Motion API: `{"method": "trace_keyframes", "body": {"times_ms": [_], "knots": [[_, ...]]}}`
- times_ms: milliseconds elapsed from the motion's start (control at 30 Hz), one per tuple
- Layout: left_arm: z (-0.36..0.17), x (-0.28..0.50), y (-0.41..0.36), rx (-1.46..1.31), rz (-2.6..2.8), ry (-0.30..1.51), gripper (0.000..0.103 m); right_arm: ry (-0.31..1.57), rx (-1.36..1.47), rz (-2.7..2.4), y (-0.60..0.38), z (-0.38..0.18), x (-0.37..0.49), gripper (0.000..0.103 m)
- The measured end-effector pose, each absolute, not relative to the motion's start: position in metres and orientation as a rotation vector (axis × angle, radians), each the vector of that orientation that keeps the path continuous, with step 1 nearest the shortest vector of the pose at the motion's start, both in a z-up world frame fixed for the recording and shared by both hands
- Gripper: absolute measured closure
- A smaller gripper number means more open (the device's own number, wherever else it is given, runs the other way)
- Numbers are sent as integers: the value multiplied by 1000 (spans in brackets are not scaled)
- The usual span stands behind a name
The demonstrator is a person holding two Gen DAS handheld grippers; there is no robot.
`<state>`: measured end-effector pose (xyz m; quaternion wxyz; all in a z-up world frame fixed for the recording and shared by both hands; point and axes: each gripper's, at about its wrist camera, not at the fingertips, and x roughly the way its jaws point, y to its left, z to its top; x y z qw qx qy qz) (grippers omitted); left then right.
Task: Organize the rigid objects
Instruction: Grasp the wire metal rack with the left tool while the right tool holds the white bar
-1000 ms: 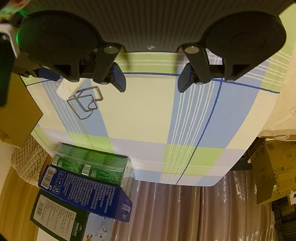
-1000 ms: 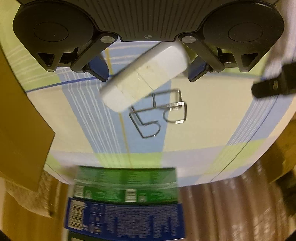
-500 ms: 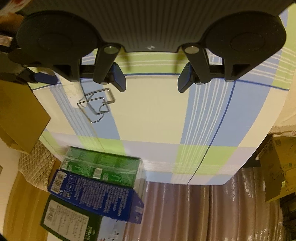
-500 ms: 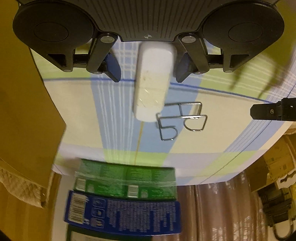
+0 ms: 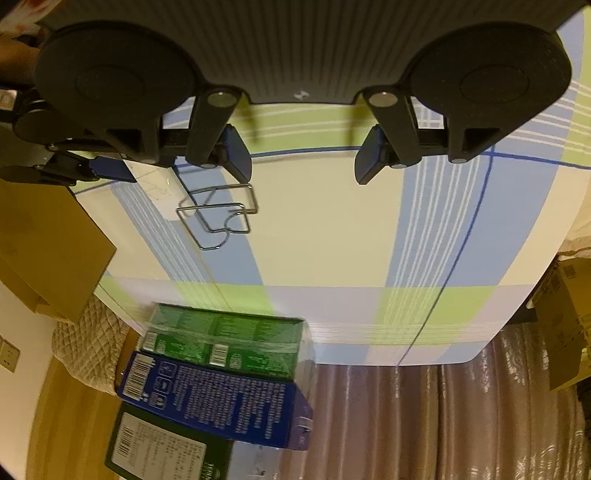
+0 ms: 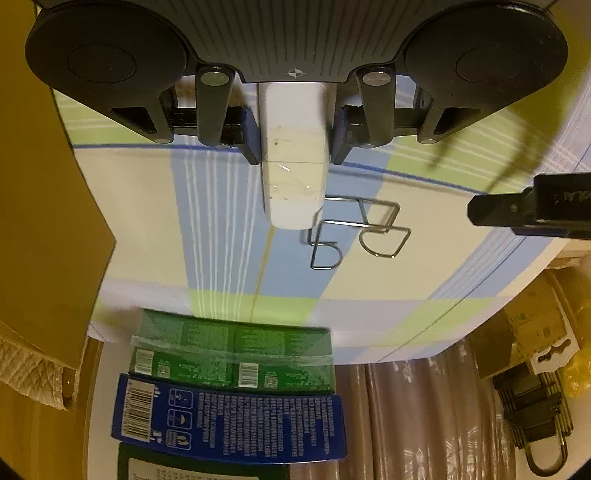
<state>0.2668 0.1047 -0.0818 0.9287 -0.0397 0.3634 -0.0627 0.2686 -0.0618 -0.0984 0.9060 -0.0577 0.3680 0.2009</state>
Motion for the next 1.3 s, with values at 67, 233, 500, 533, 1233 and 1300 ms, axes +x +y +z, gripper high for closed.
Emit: {"method": "trace_keyframes", "body": {"times_ms": [67,233,500,533,1233,1300], "knots": [[-82,267,100,-74,-145,741,46,756,-113,410,-69,-98,265,66],[-86,272,83,-38,-194,731,46,746,-90,388,-88,-94,258,66],[-97,289,54,-8,-244,705,26,730,-64,355,-115,-86,257,66],[-99,291,51,-16,-243,702,26,731,-66,352,-118,-87,257,66],[-111,318,16,0,-100,689,38,735,-112,376,-139,-96,252,66],[-109,308,16,13,-103,692,39,740,-107,378,-141,-95,251,66]]}}
